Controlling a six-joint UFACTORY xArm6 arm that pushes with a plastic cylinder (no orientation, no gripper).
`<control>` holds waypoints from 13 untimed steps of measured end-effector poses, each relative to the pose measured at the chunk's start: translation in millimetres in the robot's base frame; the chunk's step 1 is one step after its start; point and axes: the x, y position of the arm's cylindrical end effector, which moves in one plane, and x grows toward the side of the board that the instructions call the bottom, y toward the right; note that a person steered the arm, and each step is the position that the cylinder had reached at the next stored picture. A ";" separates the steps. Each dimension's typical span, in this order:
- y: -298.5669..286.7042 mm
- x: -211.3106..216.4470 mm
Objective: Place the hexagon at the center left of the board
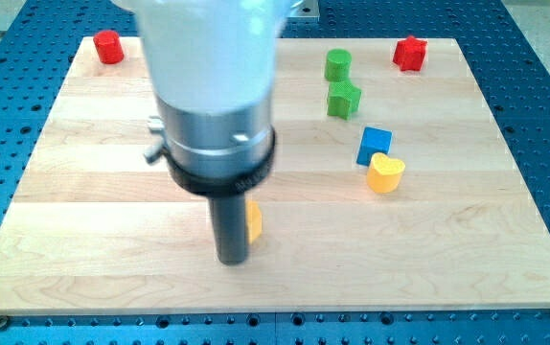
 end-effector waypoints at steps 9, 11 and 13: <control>-23.4 -83.2; -28.1 -120.2; -22.5 -76.5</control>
